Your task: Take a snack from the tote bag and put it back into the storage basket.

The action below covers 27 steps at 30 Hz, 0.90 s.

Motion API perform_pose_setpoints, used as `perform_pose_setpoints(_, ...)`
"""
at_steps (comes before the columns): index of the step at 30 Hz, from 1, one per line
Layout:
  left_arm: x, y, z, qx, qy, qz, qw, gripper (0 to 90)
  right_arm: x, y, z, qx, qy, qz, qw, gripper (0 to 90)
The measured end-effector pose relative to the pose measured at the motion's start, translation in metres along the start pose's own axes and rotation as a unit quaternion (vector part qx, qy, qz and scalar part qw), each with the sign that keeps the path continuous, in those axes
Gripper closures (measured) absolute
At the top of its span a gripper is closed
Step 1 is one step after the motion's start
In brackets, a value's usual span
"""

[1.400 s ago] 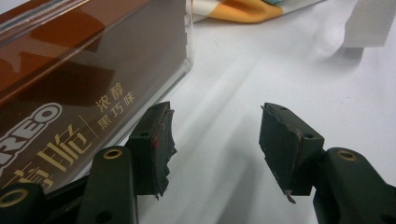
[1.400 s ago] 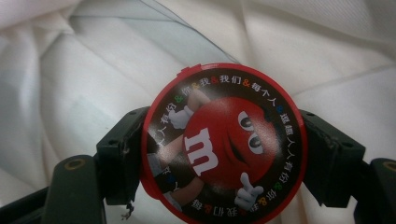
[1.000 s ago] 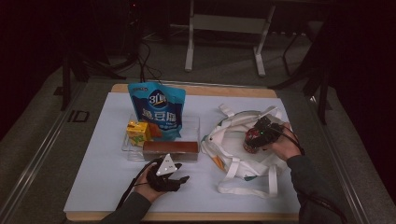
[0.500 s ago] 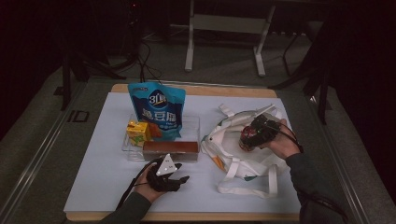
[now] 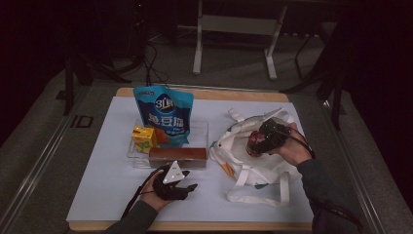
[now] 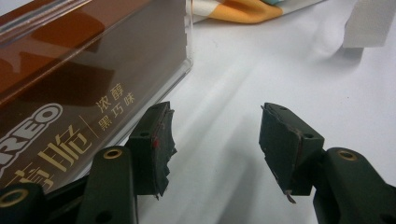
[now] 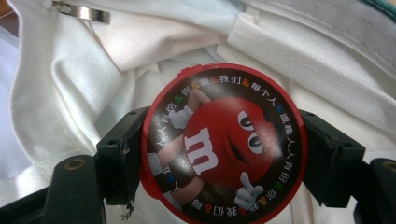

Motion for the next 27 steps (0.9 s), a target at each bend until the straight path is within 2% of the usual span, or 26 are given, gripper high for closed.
perform_pose_setpoints(13, 0.0, 0.0, 0.0, -0.001, 0.0, -0.001, 1.0, 44.4, 0.006, 0.006, -0.005, -0.005, 0.006, -0.015, 0.9999, 25.3)
perform_pose_setpoints(27, 0.001, 0.0, 0.0, -0.001, 0.0, -0.002, 1.0, 44.4, 0.019, 0.019, -0.014, -0.015, 0.024, -0.038, 0.9989, 25.4)
Point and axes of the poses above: each handheld gripper's, and its own axes: z roughly forward along the jaws, y roughly out of its top, x roughly to its left, the point moved 1 cm from there along z, roughly forward along the jaws, and after that the axes turned 10 degrees about -x, right-handed, at the moved point
